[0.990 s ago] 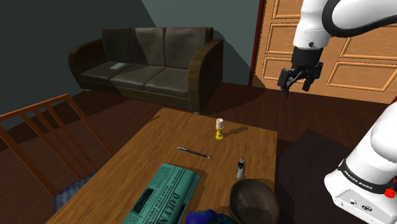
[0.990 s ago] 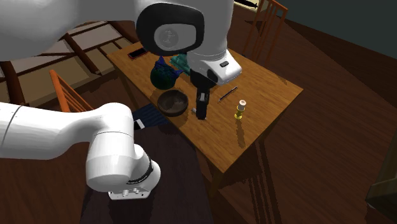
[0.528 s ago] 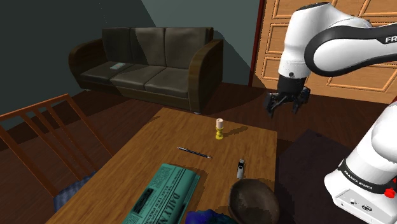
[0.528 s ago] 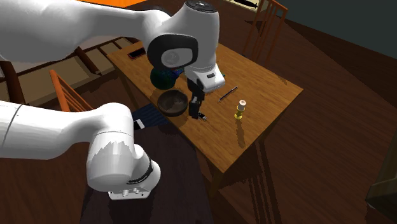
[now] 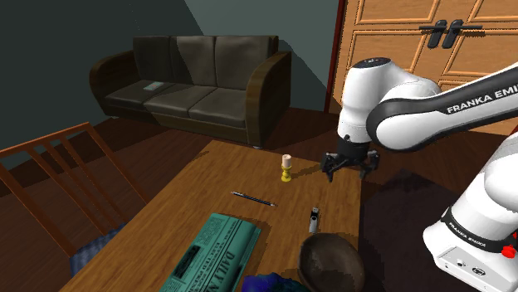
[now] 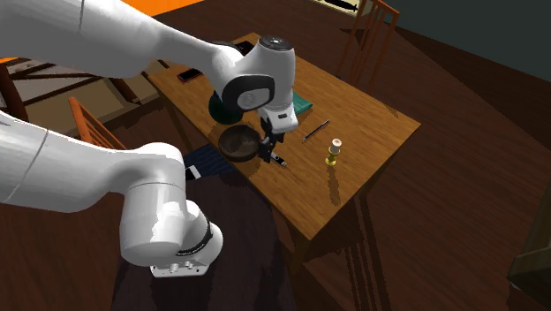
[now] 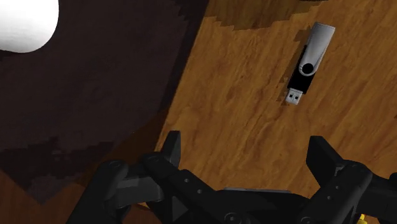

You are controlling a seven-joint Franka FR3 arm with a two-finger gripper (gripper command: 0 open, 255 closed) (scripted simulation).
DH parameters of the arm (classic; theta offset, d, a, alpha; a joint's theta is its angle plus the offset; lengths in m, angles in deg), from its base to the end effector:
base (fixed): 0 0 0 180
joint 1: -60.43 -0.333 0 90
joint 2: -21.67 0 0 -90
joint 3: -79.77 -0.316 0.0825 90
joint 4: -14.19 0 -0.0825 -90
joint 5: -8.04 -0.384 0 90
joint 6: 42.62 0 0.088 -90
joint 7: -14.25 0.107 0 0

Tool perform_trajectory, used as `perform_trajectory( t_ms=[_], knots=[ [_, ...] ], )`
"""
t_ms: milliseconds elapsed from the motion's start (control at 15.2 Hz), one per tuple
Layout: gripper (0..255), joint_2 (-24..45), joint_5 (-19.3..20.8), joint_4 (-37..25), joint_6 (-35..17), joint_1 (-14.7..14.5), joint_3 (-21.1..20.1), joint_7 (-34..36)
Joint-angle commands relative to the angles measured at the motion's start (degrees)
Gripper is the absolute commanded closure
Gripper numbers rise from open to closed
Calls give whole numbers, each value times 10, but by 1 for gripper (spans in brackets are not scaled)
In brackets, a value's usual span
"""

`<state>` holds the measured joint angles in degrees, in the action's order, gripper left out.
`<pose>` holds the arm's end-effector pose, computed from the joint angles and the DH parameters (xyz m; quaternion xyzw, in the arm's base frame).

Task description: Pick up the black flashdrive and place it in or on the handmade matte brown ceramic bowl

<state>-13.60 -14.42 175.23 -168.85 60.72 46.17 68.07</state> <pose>0.2892 0.1749 0.3439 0.9394 -0.3422 -0.0074 0.0171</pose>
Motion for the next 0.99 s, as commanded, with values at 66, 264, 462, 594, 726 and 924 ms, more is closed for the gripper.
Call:
perform_trajectory(
  t_ms=[66, 264, 462, 594, 726, 924],
  knots=[
    [0, 74, -10, -8, -73, 19, -59, 71],
    [0, 163, 14, -26, -149, 62, -125, 154],
    [0, 270, 107, -51, -222, 136, -202, 279],
    [0, 365, 260, -73, -260, 194, -240, 425],
    [0, 397, 322, -78, -271, 185, -221, 475],
    [0, 441, 409, -82, -289, 159, -177, 537]
  ],
)
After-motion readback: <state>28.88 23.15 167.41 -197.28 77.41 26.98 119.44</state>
